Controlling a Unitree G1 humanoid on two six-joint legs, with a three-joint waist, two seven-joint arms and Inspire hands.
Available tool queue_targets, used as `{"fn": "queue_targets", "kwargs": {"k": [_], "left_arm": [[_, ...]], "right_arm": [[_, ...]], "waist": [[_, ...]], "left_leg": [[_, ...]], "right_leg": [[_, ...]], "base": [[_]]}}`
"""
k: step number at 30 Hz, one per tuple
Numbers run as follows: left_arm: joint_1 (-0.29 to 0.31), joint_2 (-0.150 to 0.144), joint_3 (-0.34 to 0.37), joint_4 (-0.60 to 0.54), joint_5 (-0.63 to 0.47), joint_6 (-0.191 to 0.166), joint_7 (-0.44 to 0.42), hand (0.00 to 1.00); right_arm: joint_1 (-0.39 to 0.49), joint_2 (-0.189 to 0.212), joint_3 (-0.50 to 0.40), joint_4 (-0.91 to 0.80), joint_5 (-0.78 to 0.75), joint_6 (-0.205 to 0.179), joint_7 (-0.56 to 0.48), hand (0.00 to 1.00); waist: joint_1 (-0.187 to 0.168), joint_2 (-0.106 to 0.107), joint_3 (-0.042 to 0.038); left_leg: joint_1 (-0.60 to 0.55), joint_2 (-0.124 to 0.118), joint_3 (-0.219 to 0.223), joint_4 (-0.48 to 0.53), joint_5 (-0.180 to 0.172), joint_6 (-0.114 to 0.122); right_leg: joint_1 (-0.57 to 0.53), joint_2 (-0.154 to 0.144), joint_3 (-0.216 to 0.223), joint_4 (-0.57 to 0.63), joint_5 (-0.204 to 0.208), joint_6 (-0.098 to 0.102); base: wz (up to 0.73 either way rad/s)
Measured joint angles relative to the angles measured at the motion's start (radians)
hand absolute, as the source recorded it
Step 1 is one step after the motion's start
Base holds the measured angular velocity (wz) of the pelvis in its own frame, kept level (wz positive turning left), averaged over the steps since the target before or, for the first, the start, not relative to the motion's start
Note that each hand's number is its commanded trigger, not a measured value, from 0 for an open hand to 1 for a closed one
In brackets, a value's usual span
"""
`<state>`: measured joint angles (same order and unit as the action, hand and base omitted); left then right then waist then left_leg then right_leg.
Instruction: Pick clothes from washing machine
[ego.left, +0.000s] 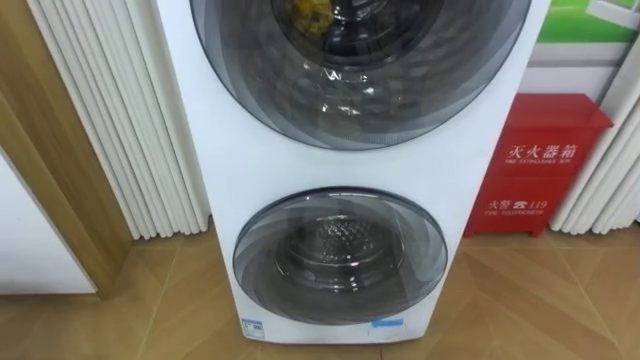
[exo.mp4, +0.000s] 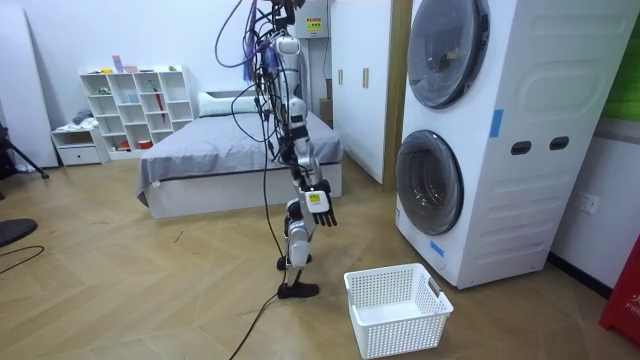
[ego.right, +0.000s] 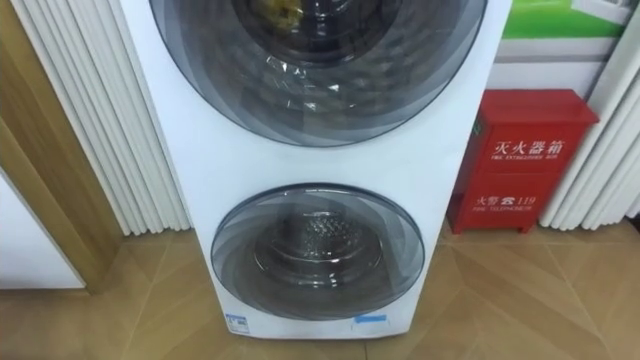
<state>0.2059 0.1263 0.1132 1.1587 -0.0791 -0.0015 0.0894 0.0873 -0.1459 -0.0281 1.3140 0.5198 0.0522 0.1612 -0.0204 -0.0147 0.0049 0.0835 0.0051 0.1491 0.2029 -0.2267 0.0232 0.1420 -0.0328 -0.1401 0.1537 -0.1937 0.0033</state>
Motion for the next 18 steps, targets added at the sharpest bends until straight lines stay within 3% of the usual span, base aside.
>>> {"fn": "queue_targets", "kwargs": {"k": [2,5,8,11,15,18], "left_arm": [[-0.005,0.002,0.001,0.0,0.006,0.0,-0.011,0.0],[-0.014,0.006,0.009,0.0,0.006,-0.003,-0.027,0.0],[-0.018,0.017,0.003,-0.001,0.006,-0.003,-0.032,0.0],[-0.016,0.031,0.001,-0.035,0.006,-0.003,-0.032,0.0],[-0.003,0.054,0.002,-0.039,0.026,0.017,-0.032,0.0],[0.003,0.053,0.002,-0.041,0.047,0.033,-0.03,0.0]], "right_arm": [[-0.021,-0.016,-0.01,-0.032,-0.018,0.013,-0.011,0.0],[-0.037,-0.044,-0.074,-0.215,-0.046,0.022,-0.034,0.0],[-0.116,-0.076,-0.099,-0.387,-0.044,0.003,-0.064,0.0],[-0.175,-0.088,-0.104,-0.603,-0.045,-0.004,-0.099,0.0],[-0.231,-0.097,-0.103,-0.732,-0.053,-0.016,-0.129,0.0],[-0.261,-0.096,-0.103,-0.789,-0.051,-0.014,-0.162,0.0]], "waist": [[-0.003,-0.002,0.0019],[-0.003,-0.005,0.0033],[-0.003,-0.018,0.0085],[0.004,-0.032,0.0067],[0.034,-0.061,-0.0052],[0.036,-0.068,-0.0098]], "left_leg": [[-0.005,-0.001,0.0,0.001,0.0,0.0],[0.0,0.0,0.009,0.001,0.0,0.001],[0.001,0.0,0.01,0.014,0.001,0.001],[-0.013,0.001,0.01,0.022,0.001,0.001],[-0.018,0.002,0.005,0.024,0.001,0.001],[-0.019,-0.003,-0.014,0.019,0.001,0.001]], "right_leg": [[0.0,-0.001,0.0,0.003,0.0,0.0],[0.0,-0.002,0.001,0.011,0.0,0.0],[-0.005,-0.002,0.001,0.015,0.0,0.0],[-0.021,-0.001,0.002,0.011,0.0,0.0],[-0.018,0.0,-0.002,0.016,0.0,0.0],[-0.012,-0.003,-0.019,0.016,0.001,0.0]], "base": [[0.0],[-0.04],[-0.02],[0.0],[0.02],[0.18]]}}
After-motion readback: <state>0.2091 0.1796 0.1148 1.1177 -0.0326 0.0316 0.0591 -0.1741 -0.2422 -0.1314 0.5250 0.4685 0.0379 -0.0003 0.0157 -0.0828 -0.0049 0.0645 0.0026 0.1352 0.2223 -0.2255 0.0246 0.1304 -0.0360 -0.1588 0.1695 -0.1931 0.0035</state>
